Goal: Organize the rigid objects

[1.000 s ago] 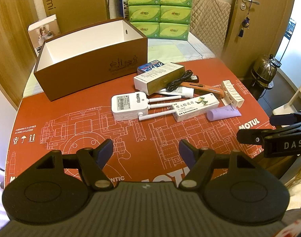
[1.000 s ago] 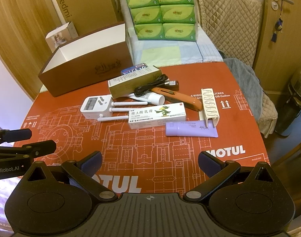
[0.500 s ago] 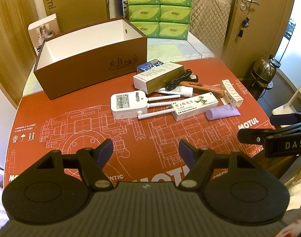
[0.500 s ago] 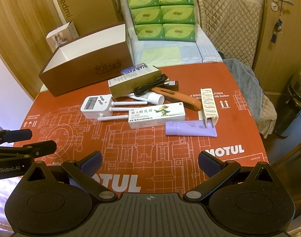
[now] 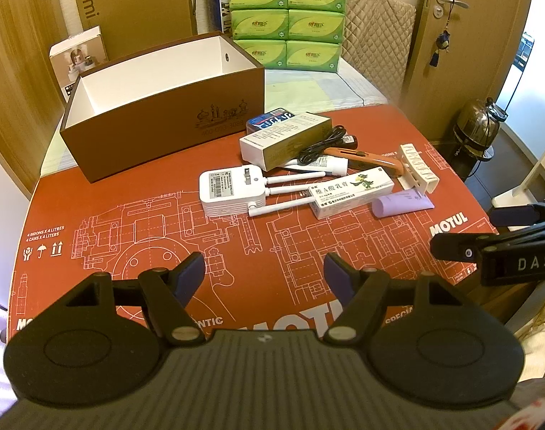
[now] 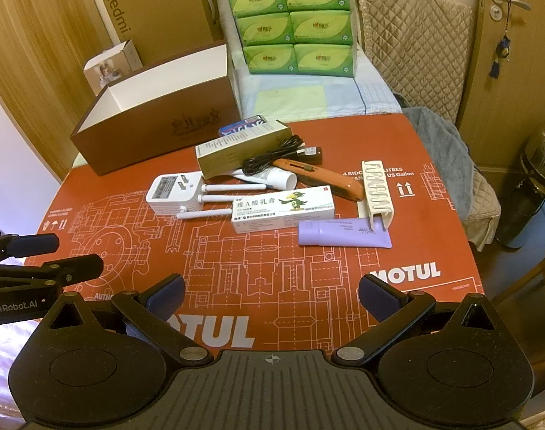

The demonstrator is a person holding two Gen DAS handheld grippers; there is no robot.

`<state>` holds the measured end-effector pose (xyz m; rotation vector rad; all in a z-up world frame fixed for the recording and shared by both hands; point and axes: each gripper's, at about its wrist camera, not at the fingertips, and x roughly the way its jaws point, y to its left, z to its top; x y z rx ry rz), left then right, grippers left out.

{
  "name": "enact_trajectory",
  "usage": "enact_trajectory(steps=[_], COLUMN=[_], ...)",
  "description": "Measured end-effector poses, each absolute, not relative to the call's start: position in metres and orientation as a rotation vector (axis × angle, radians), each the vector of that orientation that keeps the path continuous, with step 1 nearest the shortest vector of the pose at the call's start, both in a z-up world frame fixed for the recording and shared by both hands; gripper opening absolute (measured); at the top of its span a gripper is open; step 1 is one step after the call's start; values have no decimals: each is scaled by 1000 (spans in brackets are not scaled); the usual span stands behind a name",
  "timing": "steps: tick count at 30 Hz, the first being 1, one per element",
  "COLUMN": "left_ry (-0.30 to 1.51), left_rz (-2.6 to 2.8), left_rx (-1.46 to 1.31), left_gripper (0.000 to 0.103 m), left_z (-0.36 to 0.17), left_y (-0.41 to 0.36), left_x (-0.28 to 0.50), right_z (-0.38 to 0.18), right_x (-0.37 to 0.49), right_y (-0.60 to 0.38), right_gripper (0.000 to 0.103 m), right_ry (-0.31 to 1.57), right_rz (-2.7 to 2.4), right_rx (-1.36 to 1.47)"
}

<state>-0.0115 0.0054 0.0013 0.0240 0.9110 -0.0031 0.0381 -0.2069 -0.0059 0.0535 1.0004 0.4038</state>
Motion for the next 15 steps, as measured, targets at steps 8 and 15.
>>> enact_trajectory(steps=[8,15], left_ry=[912,913], left_rz=[-3,-4], left_rx=[24,23], left_gripper=[70,70], left_z=[1,1], left_y=[5,5], left_x=[-10,-11], right_z=[-5,-6], right_x=[38,38], right_y=[-206,-206], right_gripper=[101,101], right_ry=[1000,1000], right_rz=[404,404], right_rx=[53,52])
